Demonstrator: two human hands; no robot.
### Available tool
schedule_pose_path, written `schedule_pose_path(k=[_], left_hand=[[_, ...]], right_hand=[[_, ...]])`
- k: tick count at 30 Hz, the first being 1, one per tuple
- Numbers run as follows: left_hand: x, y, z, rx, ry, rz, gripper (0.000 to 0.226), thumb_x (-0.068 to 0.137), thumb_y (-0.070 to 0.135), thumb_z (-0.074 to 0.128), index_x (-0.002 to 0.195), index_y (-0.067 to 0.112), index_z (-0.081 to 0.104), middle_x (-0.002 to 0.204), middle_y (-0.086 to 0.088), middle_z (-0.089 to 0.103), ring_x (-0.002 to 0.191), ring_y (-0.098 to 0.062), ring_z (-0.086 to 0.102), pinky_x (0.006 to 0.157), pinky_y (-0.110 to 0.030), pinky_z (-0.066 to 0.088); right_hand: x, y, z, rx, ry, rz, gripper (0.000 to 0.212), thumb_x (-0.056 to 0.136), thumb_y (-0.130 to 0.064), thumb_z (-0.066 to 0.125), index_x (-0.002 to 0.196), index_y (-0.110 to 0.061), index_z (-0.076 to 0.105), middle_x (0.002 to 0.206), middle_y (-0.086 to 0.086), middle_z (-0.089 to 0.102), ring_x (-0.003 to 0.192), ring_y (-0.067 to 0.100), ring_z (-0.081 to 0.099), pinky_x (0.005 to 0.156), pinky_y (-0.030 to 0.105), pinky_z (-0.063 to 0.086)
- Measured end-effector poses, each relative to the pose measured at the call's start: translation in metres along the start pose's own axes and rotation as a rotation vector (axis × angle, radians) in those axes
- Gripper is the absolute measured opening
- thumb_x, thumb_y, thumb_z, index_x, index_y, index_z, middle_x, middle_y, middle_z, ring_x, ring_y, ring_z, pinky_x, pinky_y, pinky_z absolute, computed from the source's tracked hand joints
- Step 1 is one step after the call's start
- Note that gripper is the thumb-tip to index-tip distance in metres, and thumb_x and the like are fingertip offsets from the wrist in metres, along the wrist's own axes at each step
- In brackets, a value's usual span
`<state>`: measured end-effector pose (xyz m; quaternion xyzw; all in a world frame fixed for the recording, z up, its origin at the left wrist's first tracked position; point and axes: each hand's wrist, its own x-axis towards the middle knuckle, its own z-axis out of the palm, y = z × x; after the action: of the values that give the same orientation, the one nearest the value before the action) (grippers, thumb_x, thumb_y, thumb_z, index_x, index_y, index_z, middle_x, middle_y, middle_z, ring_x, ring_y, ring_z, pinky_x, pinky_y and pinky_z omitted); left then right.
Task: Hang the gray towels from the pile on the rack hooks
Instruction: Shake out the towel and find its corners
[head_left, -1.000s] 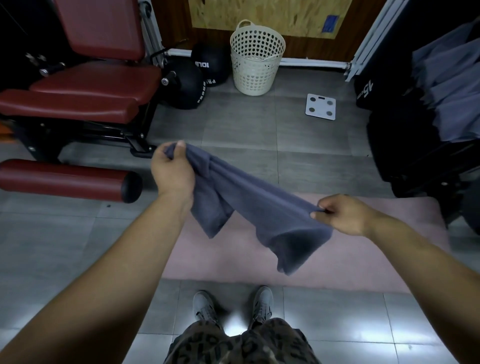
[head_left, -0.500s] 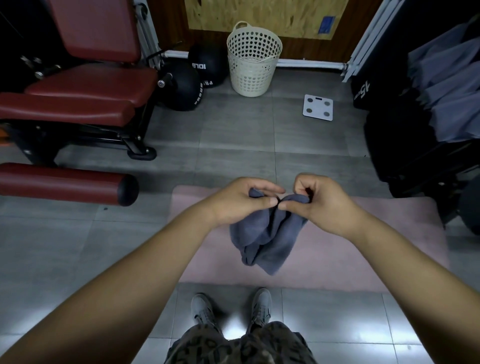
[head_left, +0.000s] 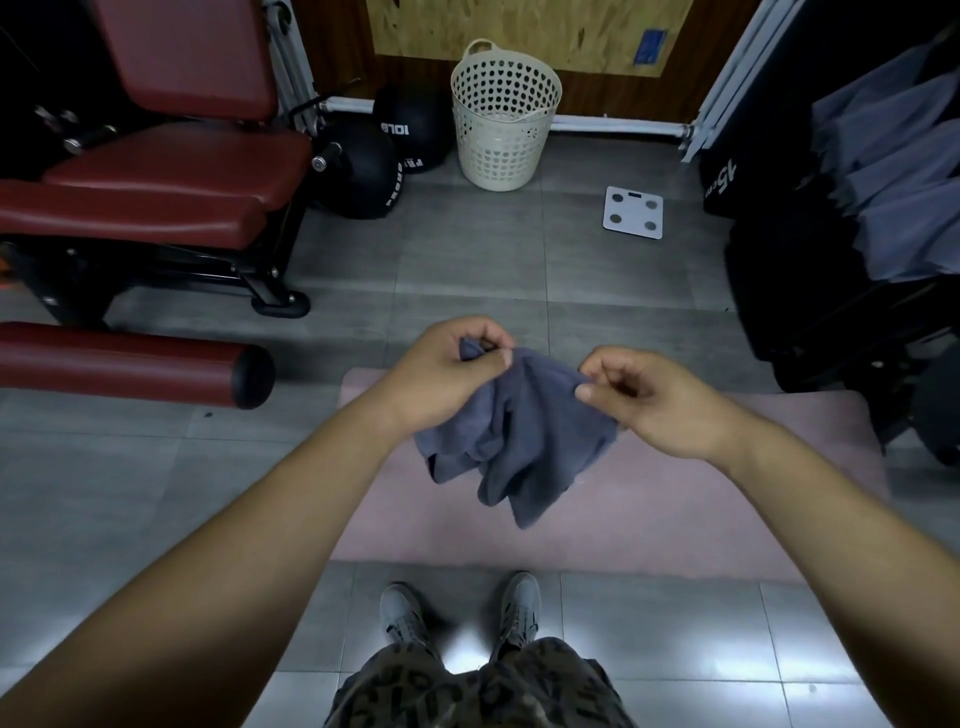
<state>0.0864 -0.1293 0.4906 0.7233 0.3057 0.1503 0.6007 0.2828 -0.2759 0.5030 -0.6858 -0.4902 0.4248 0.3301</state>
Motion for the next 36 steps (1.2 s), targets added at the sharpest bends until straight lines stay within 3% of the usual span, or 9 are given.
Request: schedule_pose_path(k=[7,10,14,19,23,25,29,32,36], left_hand=[[-0.006,0.01,0.002,0.175,-0.173,0.025,0.034,0.085,0.015,0.077,0.111,0.033,0.065,0.116,0.017,0.066,0.108,0.004,0.061,0.094,-0.011,0.044],[-0.002,0.019,0.009,0.141,-0.2,0.051,0.008,0.087,0.02,0.077,0.094,0.022,0.073,0.089,0.009,0.074,0.088,0.0,0.067,0.084,-0.021,0.05],[0.005,0.02,-0.003,-0.058,-0.038,0.029,0.015,0.092,0.007,0.069,0.084,0.02,0.072,0.077,0.016,0.072,0.077,0.003,0.064,0.081,-0.015,0.048],[0.007,0.02,-0.022,-0.41,0.307,-0.01,0.022,0.096,0.001,0.058,0.078,0.012,0.064,0.07,0.004,0.066,0.069,-0.008,0.06,0.071,-0.019,0.05],[0.01,-0.008,-0.031,-0.053,0.531,-0.132,0.022,0.097,0.007,0.057,0.075,0.004,0.058,0.075,-0.012,0.054,0.074,-0.018,0.051,0.073,-0.036,0.049],[0.006,-0.014,-0.023,0.196,0.434,-0.184,0.009,0.095,0.006,0.057,0.087,0.005,0.063,0.085,-0.01,0.062,0.082,-0.017,0.057,0.087,-0.042,0.052],[-0.007,-0.002,0.014,0.226,0.02,-0.065,0.051,0.09,-0.002,0.061,0.138,0.014,0.056,0.123,-0.007,0.067,0.113,-0.013,0.063,0.101,-0.021,0.044],[-0.009,0.007,0.035,0.071,-0.185,-0.026,0.039,0.091,-0.004,0.065,0.128,0.007,0.064,0.119,0.0,0.071,0.11,-0.003,0.065,0.101,-0.018,0.046],[-0.008,0.002,0.049,-0.004,-0.335,-0.097,0.035,0.085,0.017,0.078,0.119,0.015,0.07,0.117,0.005,0.073,0.114,-0.001,0.064,0.106,-0.019,0.044]], right_hand=[[0.005,-0.017,0.022,0.128,0.163,-0.111,0.014,0.102,-0.012,0.055,0.089,-0.015,0.061,0.071,0.014,0.053,0.067,0.015,0.049,0.064,0.026,0.043],[0.008,-0.026,0.025,0.131,0.186,-0.125,0.013,0.1,-0.011,0.058,0.088,-0.012,0.063,0.072,0.01,0.056,0.067,0.013,0.051,0.063,0.02,0.044],[0.002,-0.022,0.016,0.158,0.13,-0.1,0.024,0.095,-0.021,0.067,0.082,-0.003,0.058,0.065,0.006,0.049,0.059,0.012,0.043,0.053,0.02,0.036],[-0.013,0.001,0.007,0.116,0.031,0.104,0.036,0.088,-0.022,0.074,0.064,-0.013,0.049,0.055,-0.012,0.049,0.052,0.004,0.046,0.05,0.02,0.04],[-0.023,0.018,-0.001,0.177,0.102,0.15,0.03,0.082,-0.035,0.072,0.066,-0.014,0.058,0.061,-0.002,0.055,0.058,0.009,0.05,0.054,0.022,0.04],[-0.023,0.018,-0.001,0.339,0.136,0.132,0.03,0.083,-0.035,0.07,0.074,-0.007,0.063,0.065,0.002,0.06,0.061,0.011,0.054,0.056,0.022,0.044],[-0.013,0.005,0.011,0.339,0.123,0.123,0.025,0.091,-0.025,0.067,0.08,-0.003,0.071,0.068,-0.002,0.068,0.065,0.008,0.061,0.063,0.02,0.049],[-0.005,-0.008,0.025,0.346,0.15,0.126,0.025,0.095,-0.019,0.066,0.07,-0.014,0.069,0.063,-0.001,0.064,0.06,0.007,0.058,0.061,0.019,0.048],[0.0,-0.019,0.026,0.3,0.304,0.091,0.037,0.097,-0.023,0.065,0.066,-0.004,0.056,0.053,-0.002,0.045,0.048,0.003,0.044,0.053,0.017,0.04]])
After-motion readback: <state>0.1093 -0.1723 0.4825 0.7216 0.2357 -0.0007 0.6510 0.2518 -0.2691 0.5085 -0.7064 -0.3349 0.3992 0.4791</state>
